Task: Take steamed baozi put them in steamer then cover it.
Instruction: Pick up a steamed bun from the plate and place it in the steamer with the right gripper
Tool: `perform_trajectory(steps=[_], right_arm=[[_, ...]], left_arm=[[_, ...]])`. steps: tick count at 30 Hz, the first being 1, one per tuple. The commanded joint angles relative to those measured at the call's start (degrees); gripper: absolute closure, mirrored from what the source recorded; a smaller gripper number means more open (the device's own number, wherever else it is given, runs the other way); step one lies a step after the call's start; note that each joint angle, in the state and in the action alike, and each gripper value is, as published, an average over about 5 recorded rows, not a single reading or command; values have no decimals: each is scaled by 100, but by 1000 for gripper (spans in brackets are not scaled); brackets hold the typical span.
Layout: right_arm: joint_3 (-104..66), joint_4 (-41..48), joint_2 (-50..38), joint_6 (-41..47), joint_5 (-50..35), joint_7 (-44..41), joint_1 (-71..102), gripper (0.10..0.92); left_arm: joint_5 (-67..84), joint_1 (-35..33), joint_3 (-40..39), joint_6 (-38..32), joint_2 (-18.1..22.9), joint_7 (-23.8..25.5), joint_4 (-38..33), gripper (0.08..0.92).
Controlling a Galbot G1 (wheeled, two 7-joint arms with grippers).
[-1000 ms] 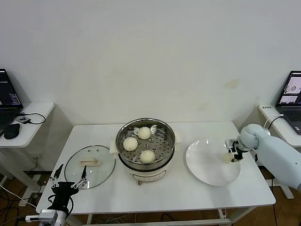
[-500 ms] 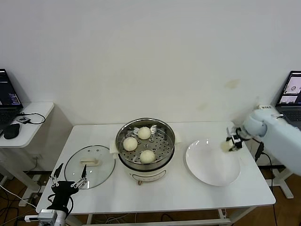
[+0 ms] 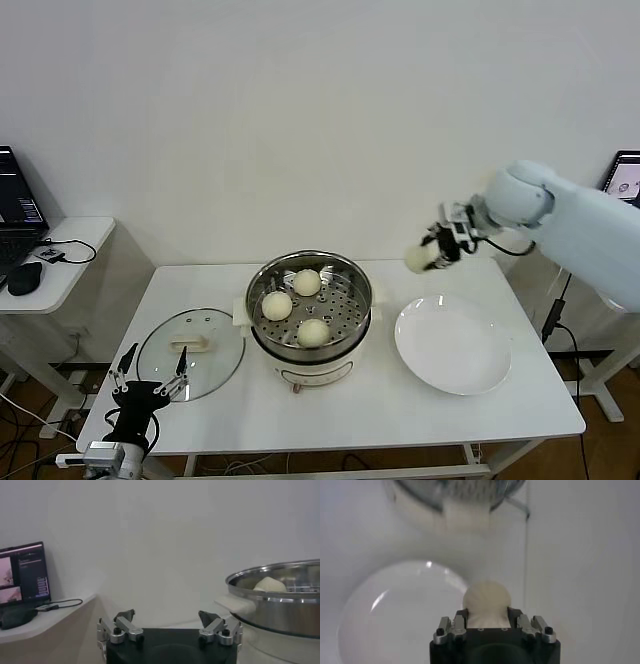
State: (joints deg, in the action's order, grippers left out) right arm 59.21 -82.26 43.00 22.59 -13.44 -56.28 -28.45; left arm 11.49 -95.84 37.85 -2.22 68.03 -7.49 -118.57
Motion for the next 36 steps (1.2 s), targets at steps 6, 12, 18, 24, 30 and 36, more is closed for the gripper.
perform_trajectory(steps=[6, 12, 18, 24, 30, 36], right_arm=[[738, 60, 1868, 1445, -1760, 926, -251, 508], [916, 197, 2088, 1763, -1546, 1111, 174, 508], [945, 307, 2131, 1864, -1364, 1194, 437, 507], [914, 354, 2091, 1894, -1207, 1178, 532, 508], [875, 375, 2049, 1894, -1060, 1156, 616, 506], [738, 339, 1957, 1893, -966, 1167, 683, 494]], left_arm=[[-4, -11, -5, -16, 60, -3, -8, 177], [-6, 16, -32, -13, 95, -3, -23, 177], [-16, 36, -68, -11, 120, -2, -30, 177], [-12, 10, -50, -21, 120, -4, -38, 177], [-21, -8, -56, -21, 146, -4, -72, 177], [-30, -29, -48, -25, 152, -10, -77, 177]])
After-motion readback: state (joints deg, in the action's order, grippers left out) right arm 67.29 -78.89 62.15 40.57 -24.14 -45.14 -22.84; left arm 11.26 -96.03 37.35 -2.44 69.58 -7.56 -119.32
